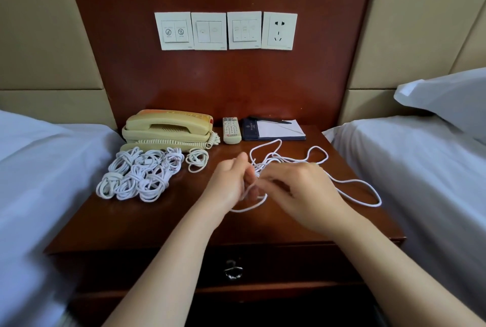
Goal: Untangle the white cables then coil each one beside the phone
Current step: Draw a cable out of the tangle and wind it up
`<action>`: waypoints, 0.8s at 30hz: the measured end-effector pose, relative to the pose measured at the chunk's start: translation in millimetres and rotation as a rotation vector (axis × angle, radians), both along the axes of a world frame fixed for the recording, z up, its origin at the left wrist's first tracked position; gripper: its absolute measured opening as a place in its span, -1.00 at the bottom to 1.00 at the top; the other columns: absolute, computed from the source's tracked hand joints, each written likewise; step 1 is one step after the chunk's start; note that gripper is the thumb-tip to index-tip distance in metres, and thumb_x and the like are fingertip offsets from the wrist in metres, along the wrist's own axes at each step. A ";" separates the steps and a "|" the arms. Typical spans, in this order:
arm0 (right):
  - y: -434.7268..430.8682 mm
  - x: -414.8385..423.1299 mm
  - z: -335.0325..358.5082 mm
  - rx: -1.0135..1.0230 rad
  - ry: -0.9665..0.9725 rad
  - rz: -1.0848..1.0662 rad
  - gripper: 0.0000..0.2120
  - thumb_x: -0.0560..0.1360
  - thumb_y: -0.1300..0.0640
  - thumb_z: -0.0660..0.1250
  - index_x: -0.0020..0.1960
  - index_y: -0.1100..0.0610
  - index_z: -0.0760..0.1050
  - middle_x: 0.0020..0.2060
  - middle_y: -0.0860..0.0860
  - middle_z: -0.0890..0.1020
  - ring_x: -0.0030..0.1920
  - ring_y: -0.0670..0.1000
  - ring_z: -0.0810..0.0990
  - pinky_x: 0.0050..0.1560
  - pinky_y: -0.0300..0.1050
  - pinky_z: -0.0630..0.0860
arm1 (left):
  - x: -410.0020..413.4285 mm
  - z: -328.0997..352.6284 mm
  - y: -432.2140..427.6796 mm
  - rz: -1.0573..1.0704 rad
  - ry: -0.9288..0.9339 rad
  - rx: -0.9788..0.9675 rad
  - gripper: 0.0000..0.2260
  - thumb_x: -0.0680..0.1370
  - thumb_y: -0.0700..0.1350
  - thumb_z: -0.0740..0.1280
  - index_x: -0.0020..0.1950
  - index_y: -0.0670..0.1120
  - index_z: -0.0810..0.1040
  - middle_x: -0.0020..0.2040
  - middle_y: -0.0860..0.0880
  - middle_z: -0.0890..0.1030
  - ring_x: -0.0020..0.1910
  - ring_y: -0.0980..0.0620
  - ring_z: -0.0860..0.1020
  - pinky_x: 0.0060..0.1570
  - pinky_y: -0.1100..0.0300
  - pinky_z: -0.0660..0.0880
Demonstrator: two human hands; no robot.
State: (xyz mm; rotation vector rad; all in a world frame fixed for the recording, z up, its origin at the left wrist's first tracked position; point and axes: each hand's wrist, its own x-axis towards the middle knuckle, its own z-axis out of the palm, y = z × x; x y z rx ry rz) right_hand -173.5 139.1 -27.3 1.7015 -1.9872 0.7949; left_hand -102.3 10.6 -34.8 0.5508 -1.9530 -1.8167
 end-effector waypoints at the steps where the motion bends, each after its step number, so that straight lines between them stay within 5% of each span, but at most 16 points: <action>1: -1.7 -1.6 0.5 -0.047 -0.015 -0.018 -0.73 0.51 -0.09 0.17 -0.24 0.01 0.53 -0.43 -0.13 0.52 -0.41 -0.10 0.42 -0.41 -0.22 0.35 | 3.1 0.8 3.1 -0.065 -0.047 -0.073 -0.53 0.68 -0.07 -0.01 -0.31 -0.25 0.44 -0.59 0.00 0.46 -0.58 0.09 0.43 -0.54 0.36 0.35; 5: -9.9 -2.1 3.3 -0.170 -0.299 -0.005 -0.78 0.42 -0.08 0.34 -0.33 -0.02 0.43 -0.53 -0.18 0.39 -0.44 -0.15 0.37 -0.40 -0.32 0.24 | 14.3 8.4 2.8 -0.364 -0.129 0.046 -0.60 0.66 -0.08 -0.03 -0.27 -0.21 0.39 -0.57 -0.02 0.37 -0.60 0.06 0.35 -0.50 0.27 0.30; 8: -17.3 -5.2 2.6 -0.215 -0.526 0.057 -0.71 0.43 0.01 0.43 -0.37 -0.01 0.38 -0.55 -0.14 0.37 -0.48 -0.14 0.28 -0.41 -0.29 0.20 | 23.5 11.9 -5.5 -0.515 -0.126 0.181 -0.49 0.64 0.13 -0.09 -0.36 -0.14 0.30 -0.55 -0.01 0.29 -0.61 0.09 0.25 -0.52 0.25 0.25; 12: -32.5 -5.7 -1.7 -0.237 -0.655 0.108 -0.72 0.49 0.05 0.37 -0.35 0.03 0.39 -0.54 -0.15 0.34 -0.46 -0.16 0.25 -0.41 -0.25 0.20 | 32.7 12.9 -12.4 -0.620 -0.085 0.262 -0.45 0.62 0.16 -0.10 -0.45 -0.12 0.27 -0.59 0.03 0.20 -0.65 0.13 0.14 -0.57 0.29 0.17; 21: -79.6 9.5 -23.0 -0.094 -0.809 0.141 -0.62 0.57 0.11 0.19 -0.28 0.37 0.39 -0.41 0.12 0.37 -0.35 -0.06 0.30 -0.33 -0.16 0.26 | 49.2 15.2 -32.2 -0.426 0.230 0.509 -0.55 0.63 -0.02 -0.02 -0.45 -0.09 0.27 -0.59 0.06 0.18 -0.64 0.17 0.14 -0.58 0.32 0.22; 24: -88.1 18.3 -28.4 0.053 -0.646 0.106 -0.69 0.56 0.20 0.19 -0.35 0.20 0.40 -0.46 0.07 0.42 -0.37 -0.06 0.33 -0.31 -0.11 0.28 | 53.6 16.5 -40.7 -0.285 0.308 0.604 -0.54 0.64 -0.02 -0.02 -0.45 -0.09 0.28 -0.59 0.05 0.19 -0.64 0.16 0.15 -0.58 0.31 0.17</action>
